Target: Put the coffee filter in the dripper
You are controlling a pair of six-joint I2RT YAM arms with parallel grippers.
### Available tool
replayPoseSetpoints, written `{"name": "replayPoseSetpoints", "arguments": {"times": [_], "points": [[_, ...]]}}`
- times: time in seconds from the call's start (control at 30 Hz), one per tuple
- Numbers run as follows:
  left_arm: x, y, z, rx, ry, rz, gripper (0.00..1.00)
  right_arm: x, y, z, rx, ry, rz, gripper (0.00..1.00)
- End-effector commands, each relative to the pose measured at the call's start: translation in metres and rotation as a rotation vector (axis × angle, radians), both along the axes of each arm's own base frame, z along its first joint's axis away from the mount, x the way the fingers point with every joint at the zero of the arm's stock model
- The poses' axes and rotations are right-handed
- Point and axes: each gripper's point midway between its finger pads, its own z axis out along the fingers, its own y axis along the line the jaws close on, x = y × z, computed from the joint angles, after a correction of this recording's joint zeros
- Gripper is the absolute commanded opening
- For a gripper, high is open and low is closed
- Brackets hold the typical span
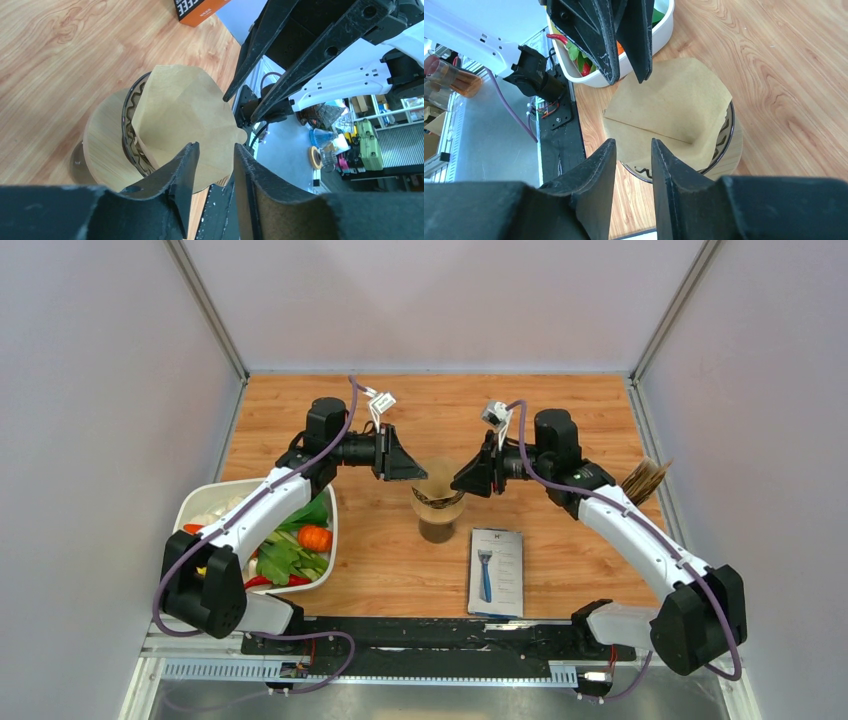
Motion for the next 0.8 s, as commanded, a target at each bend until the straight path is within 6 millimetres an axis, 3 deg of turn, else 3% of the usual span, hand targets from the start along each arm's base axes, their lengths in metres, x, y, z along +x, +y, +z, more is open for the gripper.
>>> {"name": "replayPoseSetpoints", "arguments": {"times": [0.0,0.1,0.17,0.27,0.37,0.53,0.7,0.77], "points": [[-0.007,0.0,0.037,-0.048,-0.123,-0.035,0.45,-0.004,0.003,0.035,0.037,-0.112,0.043,0.35],[-0.01,0.003,0.043,-0.031,-0.153,-0.036,0.51,-0.007,0.0,0.049,0.043,-0.158,0.045,0.4],[-0.012,0.006,0.049,-0.006,-0.187,-0.031,0.55,-0.009,-0.002,0.063,0.051,-0.206,0.042,0.5],[-0.016,0.015,0.068,0.027,-0.267,-0.019,0.67,-0.012,-0.008,0.086,0.06,-0.284,0.016,0.72],[-0.021,0.026,0.072,0.089,-0.32,-0.003,0.69,-0.012,-0.019,0.106,0.06,-0.384,-0.049,0.97],[-0.028,0.052,0.087,0.173,-0.42,0.068,0.7,-0.007,-0.049,0.13,0.069,-0.458,-0.206,1.0],[-0.024,0.088,0.094,0.283,-0.461,0.243,0.71,0.018,-0.103,0.138,0.036,-0.482,-0.469,1.0],[-0.02,0.107,0.088,0.353,-0.448,0.315,0.71,0.022,-0.122,0.134,0.031,-0.453,-0.555,1.0]]}}
